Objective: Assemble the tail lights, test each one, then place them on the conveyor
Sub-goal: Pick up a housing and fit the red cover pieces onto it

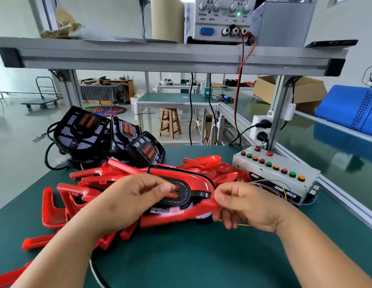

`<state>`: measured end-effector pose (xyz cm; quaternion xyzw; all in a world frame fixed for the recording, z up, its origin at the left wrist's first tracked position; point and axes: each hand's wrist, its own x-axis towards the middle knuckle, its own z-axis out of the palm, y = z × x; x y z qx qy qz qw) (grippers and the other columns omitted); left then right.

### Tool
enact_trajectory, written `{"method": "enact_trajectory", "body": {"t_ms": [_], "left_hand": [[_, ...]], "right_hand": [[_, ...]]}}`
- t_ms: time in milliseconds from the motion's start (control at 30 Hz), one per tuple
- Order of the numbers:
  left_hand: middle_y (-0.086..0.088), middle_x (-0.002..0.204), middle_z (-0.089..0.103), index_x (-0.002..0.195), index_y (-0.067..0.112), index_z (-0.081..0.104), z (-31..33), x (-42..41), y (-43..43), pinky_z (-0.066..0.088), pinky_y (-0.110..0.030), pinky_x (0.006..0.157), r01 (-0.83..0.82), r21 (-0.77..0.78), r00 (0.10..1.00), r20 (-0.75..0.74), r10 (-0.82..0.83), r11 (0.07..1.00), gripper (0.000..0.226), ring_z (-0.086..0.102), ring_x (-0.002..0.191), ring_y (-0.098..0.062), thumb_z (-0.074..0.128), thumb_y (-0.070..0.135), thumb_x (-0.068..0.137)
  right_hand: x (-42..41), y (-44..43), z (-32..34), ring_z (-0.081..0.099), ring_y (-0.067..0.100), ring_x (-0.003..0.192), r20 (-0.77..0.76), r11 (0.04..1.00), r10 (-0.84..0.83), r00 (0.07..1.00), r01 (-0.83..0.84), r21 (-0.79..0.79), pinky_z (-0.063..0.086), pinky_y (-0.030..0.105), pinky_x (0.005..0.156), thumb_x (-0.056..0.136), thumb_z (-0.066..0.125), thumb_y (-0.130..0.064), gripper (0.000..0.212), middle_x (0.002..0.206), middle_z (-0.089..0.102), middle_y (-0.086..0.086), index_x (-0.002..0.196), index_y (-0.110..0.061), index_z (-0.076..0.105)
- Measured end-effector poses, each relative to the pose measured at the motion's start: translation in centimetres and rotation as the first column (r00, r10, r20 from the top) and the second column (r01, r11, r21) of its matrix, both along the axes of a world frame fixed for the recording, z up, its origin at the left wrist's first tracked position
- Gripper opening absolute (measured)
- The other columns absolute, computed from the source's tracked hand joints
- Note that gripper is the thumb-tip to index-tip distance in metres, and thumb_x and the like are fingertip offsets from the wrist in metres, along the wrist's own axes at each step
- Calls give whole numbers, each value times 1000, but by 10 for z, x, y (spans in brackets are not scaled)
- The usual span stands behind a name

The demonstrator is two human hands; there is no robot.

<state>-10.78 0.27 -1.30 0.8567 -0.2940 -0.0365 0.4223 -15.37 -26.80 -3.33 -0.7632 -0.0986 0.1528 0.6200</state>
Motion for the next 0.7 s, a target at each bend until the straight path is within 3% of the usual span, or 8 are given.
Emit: {"method": "enact_trajectory", "body": {"t_ms": [67, 100, 200, 333, 400, 533, 700], "left_hand": [[22, 104, 69, 108, 54, 64, 0, -5, 3, 47, -18, 85, 102, 23, 987, -124, -98, 995, 38, 63, 99, 4, 54, 66, 73], [15, 97, 71, 108, 52, 65, 0, -5, 3, 51, -18, 78, 106, -52, 979, -170, -113, 993, 35, 66, 92, -2, 58, 60, 74], [3, 71, 65, 90, 35, 73, -6, 2, -1, 52, -20, 58, -85, -326, 974, -225, 10, 941, 12, 63, 66, -8, 65, 28, 84], [2, 65, 67, 80, 18, 73, -13, 10, 3, 54, -19, 59, -138, -157, 966, -241, 97, 978, 10, 66, 62, -9, 70, 12, 86], [3, 67, 69, 79, 22, 73, -13, 10, 7, 54, -18, 59, -122, -111, 963, -254, 90, 986, 10, 68, 64, -9, 72, 14, 85], [10, 74, 69, 76, 32, 71, -10, 10, 10, 52, -18, 55, -95, 27, 990, -102, 97, 995, 14, 69, 62, -12, 74, 21, 83], [16, 72, 69, 78, 27, 74, -13, 12, 11, 52, -17, 53, -146, 93, 984, -86, 154, 985, 9, 70, 62, -10, 76, 18, 81]], "right_hand": [[3, 0, -1, 56, 13, 44, -54, 980, -94, 994, 101, 169, 41, 18, 39, 83, 55, -39, 34, 67, 65, 11, 91, -5, 54], [4, 2, -2, 55, 14, 42, -72, 968, -128, 989, 140, 209, 40, 18, 37, 82, 54, -41, 37, 64, 64, 13, 93, -5, 54], [6, 9, -5, 55, 16, 40, -107, 957, -198, 974, 216, 192, 39, 19, 35, 83, 52, -47, 41, 62, 64, 15, 91, -7, 52], [8, 19, -12, 54, 16, 41, -84, 960, -278, 957, 276, -42, 36, 20, 38, 99, 42, -46, 35, 57, 64, 9, 96, -11, 48], [9, 23, -15, 55, 15, 41, -56, 949, -301, 952, 293, -115, 37, 20, 38, 102, 39, -44, 34, 55, 64, 5, 99, -11, 47], [10, 26, -19, 55, 12, 41, 62, 891, -343, 937, 346, -294, 37, 20, 38, 99, 46, -47, 37, 54, 65, 1, 91, -11, 53], [11, 25, -22, 59, 9, 43, 221, 802, -376, 900, 435, -410, 41, 23, 45, 93, 57, -50, 36, 56, 67, 0, 81, -16, 61]]}}
